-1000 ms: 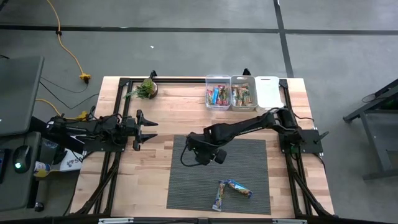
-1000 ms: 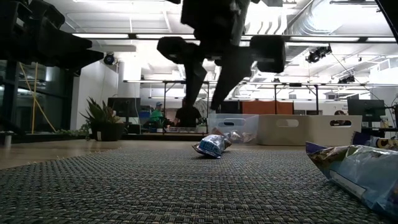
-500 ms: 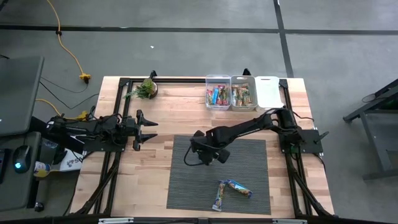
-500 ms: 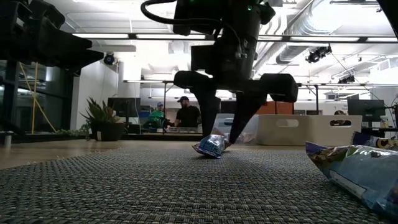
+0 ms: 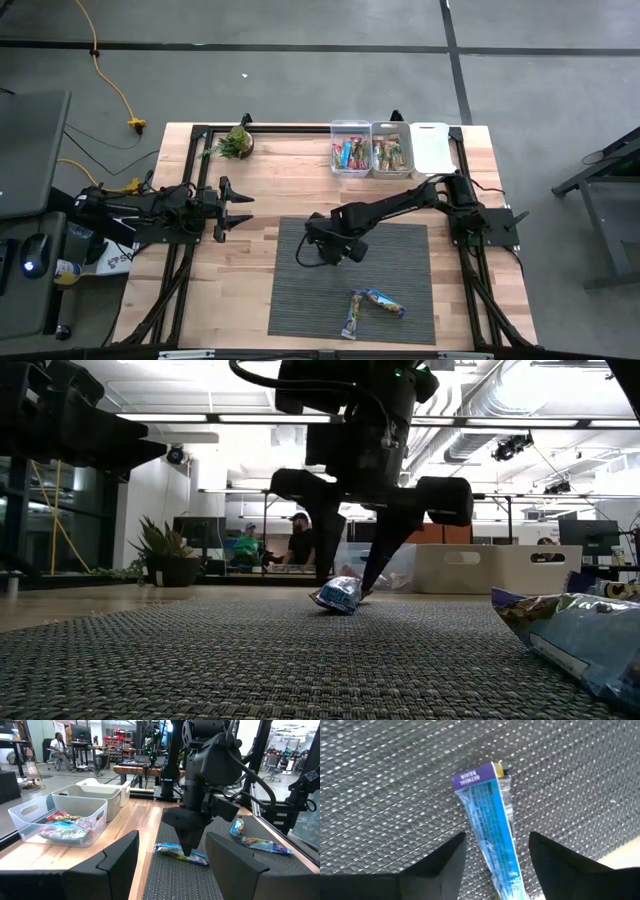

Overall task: Pick and place Granola Bars by type
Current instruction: Put the blue granola bar into the white bin

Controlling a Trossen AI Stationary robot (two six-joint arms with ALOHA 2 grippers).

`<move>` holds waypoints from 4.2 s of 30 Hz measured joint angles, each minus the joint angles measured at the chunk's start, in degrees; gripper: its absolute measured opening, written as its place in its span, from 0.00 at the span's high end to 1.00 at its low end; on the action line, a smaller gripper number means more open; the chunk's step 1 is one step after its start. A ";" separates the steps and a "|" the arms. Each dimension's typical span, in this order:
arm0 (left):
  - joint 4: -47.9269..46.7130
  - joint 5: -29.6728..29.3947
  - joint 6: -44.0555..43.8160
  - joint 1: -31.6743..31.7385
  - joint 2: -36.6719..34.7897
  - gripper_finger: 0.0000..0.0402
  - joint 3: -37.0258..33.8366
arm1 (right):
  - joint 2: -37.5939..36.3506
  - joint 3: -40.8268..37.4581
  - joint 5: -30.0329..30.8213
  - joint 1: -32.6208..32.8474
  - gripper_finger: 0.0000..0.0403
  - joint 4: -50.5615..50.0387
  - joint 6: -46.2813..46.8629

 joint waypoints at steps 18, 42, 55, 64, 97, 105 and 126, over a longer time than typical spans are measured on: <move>0.00 0.00 0.00 0.01 0.00 0.43 0.00 | -0.06 -5.70 -0.94 -0.96 0.50 5.31 0.31; 0.00 0.00 0.01 0.00 0.00 0.43 0.01 | -0.02 -6.38 0.85 -1.41 0.77 10.47 15.14; 0.02 0.00 0.02 0.02 -0.02 0.43 0.02 | -0.02 0.58 3.70 0.57 0.84 6.52 17.18; 0.02 0.00 0.00 0.00 -0.02 0.43 0.02 | -0.08 12.11 3.01 1.29 0.85 4.44 31.60; 0.00 0.00 0.01 0.01 0.00 0.43 0.00 | -1.55 46.23 -13.77 -5.15 0.87 1.13 41.44; 0.06 -0.05 0.00 0.00 0.00 0.43 0.00 | -14.05 40.03 -2.98 -13.64 0.87 -6.14 40.01; 0.01 -0.02 0.00 0.00 -0.02 0.43 0.02 | -25.09 36.15 13.12 -48.65 0.90 -34.09 56.68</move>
